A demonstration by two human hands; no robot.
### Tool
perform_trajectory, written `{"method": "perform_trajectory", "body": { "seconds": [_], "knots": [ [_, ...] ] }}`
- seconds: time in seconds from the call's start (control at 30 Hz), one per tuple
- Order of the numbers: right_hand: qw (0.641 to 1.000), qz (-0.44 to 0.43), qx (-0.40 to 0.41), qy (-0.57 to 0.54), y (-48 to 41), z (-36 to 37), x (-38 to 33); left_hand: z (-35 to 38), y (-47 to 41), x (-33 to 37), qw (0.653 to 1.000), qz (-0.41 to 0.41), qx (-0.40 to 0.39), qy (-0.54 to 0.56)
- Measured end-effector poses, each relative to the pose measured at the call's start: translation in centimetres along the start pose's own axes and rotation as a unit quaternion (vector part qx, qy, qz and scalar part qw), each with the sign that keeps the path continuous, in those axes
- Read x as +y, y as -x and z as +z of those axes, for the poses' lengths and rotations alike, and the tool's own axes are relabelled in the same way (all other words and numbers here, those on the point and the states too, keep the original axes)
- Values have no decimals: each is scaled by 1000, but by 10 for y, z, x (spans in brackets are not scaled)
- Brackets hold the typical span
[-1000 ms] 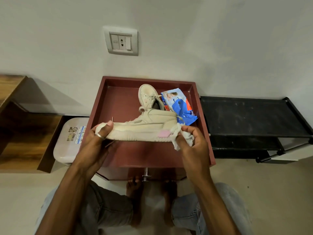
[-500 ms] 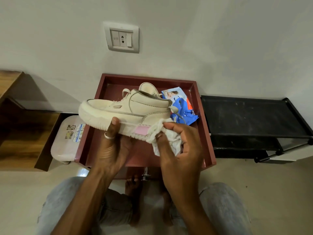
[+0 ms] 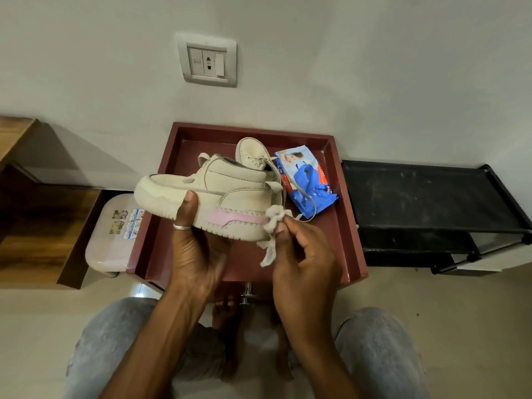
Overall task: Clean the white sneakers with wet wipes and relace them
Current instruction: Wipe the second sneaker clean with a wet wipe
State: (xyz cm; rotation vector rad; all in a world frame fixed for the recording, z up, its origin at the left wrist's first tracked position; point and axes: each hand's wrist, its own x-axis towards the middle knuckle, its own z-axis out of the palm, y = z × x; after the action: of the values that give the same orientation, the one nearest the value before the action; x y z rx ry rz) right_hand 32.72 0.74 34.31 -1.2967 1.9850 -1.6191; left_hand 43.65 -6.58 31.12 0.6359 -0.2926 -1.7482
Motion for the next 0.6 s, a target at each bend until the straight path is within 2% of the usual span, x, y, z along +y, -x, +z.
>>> {"method": "perform_trajectory", "body": {
  "seconds": [0.13, 0.3, 0.5, 0.6],
  "knots": [
    [998, -69, -2, 9, 13, 9, -14, -4, -3, -1, 999, -30, 18, 8],
    [999, -36, 35, 1, -21, 9, -9, 2, 2, -4, 1000, -29, 2, 4],
    [996, -82, -19, 32, 20, 5, -13, -11, -9, 3, 999, -26, -25, 32],
    [997, -78, -17, 16, 9, 7, -11, -12, -9, 5, 997, -48, -45, 31]
  ]
}}
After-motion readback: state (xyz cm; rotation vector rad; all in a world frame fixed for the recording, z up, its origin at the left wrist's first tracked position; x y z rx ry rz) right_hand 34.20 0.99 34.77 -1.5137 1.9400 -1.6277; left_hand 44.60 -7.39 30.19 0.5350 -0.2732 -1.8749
